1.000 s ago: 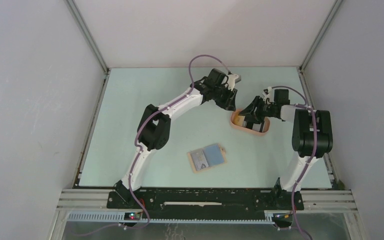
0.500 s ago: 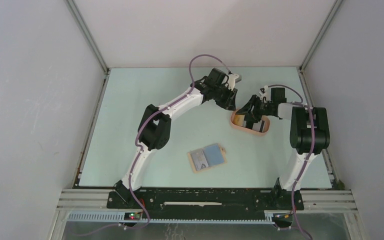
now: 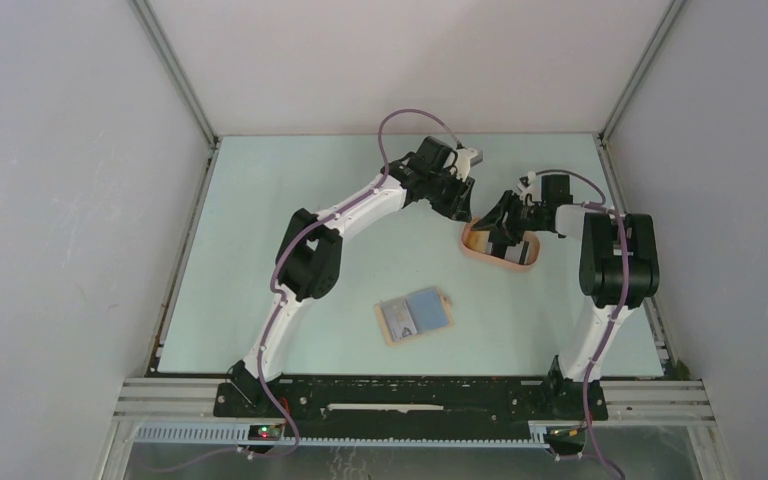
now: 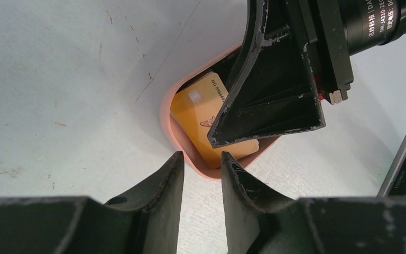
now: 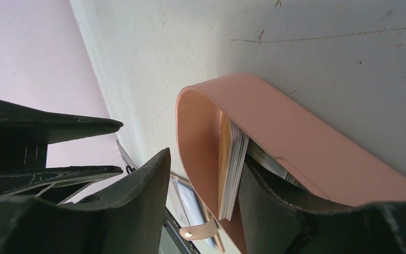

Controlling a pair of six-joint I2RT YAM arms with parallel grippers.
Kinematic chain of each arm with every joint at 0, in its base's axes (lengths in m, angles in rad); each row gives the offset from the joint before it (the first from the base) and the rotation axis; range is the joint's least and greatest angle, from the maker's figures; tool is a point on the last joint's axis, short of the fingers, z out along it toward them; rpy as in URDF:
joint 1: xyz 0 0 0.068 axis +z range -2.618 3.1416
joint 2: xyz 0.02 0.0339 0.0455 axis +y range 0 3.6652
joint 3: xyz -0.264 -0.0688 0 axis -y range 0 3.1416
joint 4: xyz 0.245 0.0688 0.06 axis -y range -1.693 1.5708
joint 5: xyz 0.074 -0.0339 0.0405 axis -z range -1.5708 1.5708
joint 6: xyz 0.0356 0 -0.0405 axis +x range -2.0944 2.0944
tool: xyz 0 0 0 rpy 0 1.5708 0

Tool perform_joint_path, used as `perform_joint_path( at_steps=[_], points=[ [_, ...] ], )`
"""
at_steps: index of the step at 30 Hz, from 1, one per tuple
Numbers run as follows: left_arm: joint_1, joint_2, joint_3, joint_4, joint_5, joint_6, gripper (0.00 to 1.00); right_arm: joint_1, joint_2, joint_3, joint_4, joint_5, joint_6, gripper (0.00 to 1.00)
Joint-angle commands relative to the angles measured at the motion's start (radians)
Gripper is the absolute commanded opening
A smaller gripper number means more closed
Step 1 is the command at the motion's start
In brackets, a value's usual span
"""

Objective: Put the credit cards into the card holder
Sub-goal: Pick up the credit card from the storage box.

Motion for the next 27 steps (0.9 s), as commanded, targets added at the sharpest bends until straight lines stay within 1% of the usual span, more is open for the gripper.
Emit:
perform_joint_path(
  at_steps=[1,20,27],
  points=[
    [-0.004,0.003,0.066,0.006,0.006,0.026,0.37,-0.015,-0.048,0.035,-0.015,-0.025,-0.023,0.57],
    [-0.003,0.004,0.065,0.002,0.003,0.030,0.36,-0.080,-0.074,0.035,-0.040,-0.071,-0.027,0.55],
    [-0.003,0.003,0.066,0.001,0.003,0.030,0.36,-0.097,-0.070,0.035,-0.062,-0.065,-0.041,0.52]
  ],
)
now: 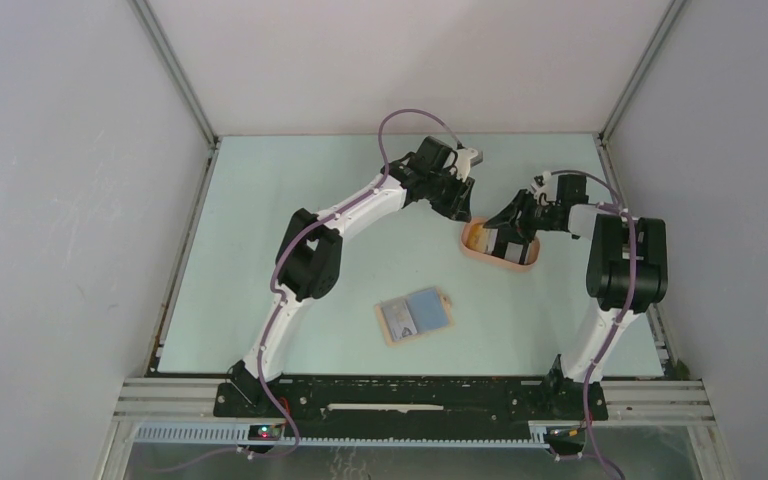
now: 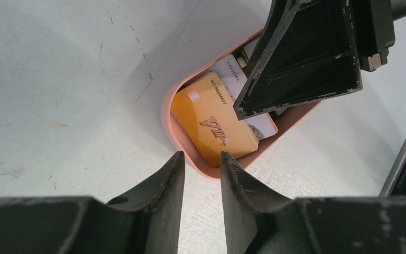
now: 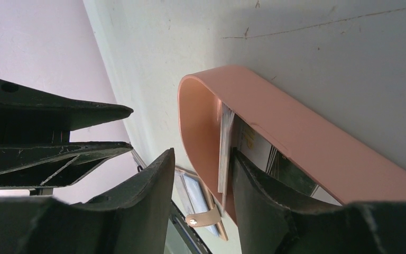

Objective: Put the credit cards into the card holder
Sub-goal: Pick up the credit card from the storage box.

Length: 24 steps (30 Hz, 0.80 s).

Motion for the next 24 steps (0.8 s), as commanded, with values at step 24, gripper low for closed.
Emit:
perform_joint_path(
  at_steps=[24],
  points=[
    [-0.003,0.003,0.066,-0.001,0.003,0.025,0.35,-0.051,-0.024,0.035,-0.057,0.015,-0.058,0.41]
  ],
)
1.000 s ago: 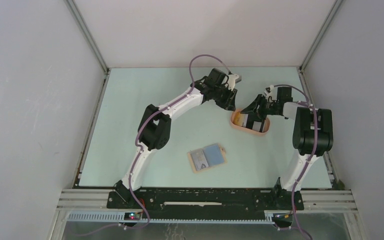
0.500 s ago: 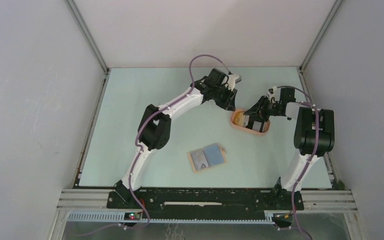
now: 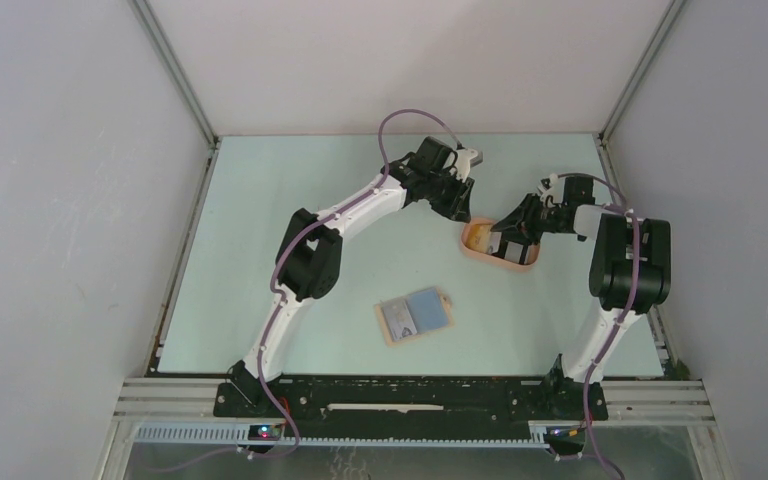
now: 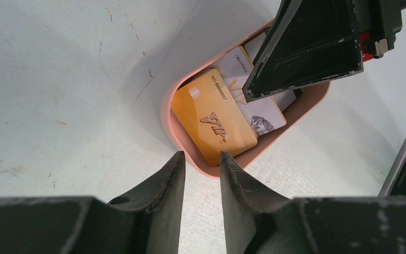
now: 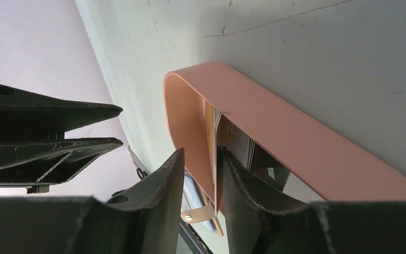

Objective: Put the credit cards into the card holder
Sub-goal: Pick up the credit card from the storage box.

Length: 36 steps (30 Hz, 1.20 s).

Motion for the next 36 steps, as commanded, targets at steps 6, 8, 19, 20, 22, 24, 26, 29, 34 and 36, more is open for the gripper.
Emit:
perform_joint_path(
  at_steps=[6,8,19,20,22,24,26,29,34,36],
  points=[
    [-0.003,0.005,0.067,0.006,0.003,0.024,0.35,-0.021,-0.011,0.057,-0.062,0.004,-0.066,0.43],
    [-0.004,0.005,0.068,0.005,0.004,0.026,0.35,-0.023,-0.009,0.057,-0.068,0.007,-0.072,0.43],
    [-0.003,0.005,0.067,0.003,0.003,0.027,0.35,-0.034,-0.011,0.067,-0.102,0.023,-0.101,0.41],
    [-0.003,0.005,0.067,0.003,0.003,0.027,0.35,-0.035,-0.011,0.067,-0.104,0.023,-0.102,0.41],
    [-0.003,0.006,0.068,0.003,0.003,0.027,0.35,-0.038,-0.014,0.067,-0.107,0.023,-0.105,0.40],
    [-0.003,0.006,0.068,0.004,0.004,0.027,0.35,-0.042,-0.014,0.067,-0.111,0.020,-0.107,0.40],
    [-0.003,0.006,0.068,0.002,0.003,0.027,0.35,-0.046,-0.016,0.067,-0.113,0.017,-0.108,0.40],
    [-0.003,0.006,0.068,0.002,0.003,0.028,0.35,-0.054,-0.017,0.067,-0.118,0.012,-0.111,0.40],
    [-0.004,0.007,0.070,0.002,0.003,0.029,0.35,-0.067,-0.019,0.068,-0.124,-0.001,-0.116,0.39],
    [-0.003,0.007,0.070,0.002,0.004,0.029,0.35,-0.072,-0.020,0.068,-0.125,-0.009,-0.118,0.39]
  ],
)
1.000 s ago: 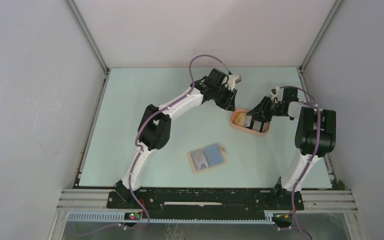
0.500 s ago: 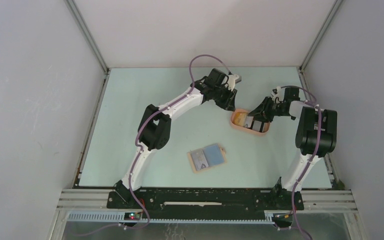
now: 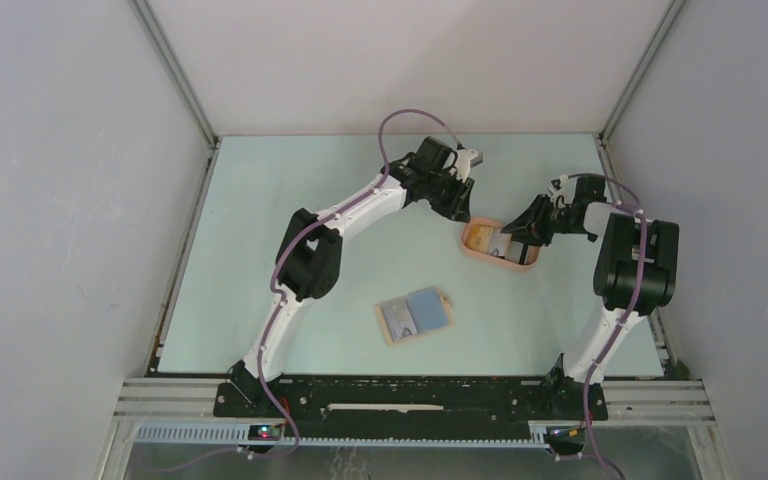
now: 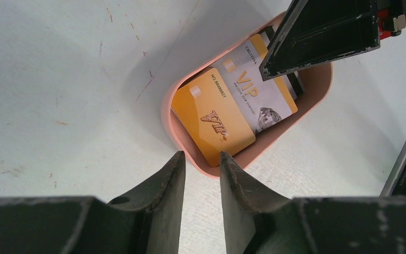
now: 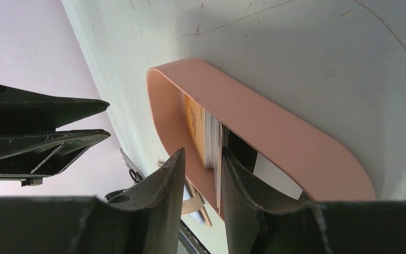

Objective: Put the credit cards into the card holder
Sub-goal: Pick up the credit card from the storage box.

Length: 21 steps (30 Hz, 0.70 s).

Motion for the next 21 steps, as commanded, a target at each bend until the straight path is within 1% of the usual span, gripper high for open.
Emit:
perform_joint_path(
  at_steps=[1,15,17,21],
  points=[
    [-0.003,0.008,0.071,0.002,0.003,0.021,0.35,-0.017,-0.021,0.033,-0.015,-0.030,-0.024,0.39],
    [-0.003,0.007,0.070,0.000,0.004,0.023,0.35,-0.039,-0.027,0.033,-0.029,-0.036,-0.033,0.32],
    [-0.003,0.008,0.070,-0.001,0.005,0.023,0.35,-0.040,-0.025,0.033,-0.032,-0.033,-0.034,0.28],
    [-0.003,0.007,0.070,-0.001,0.004,0.023,0.35,-0.043,-0.024,0.033,-0.035,-0.024,-0.035,0.17]
  ],
)
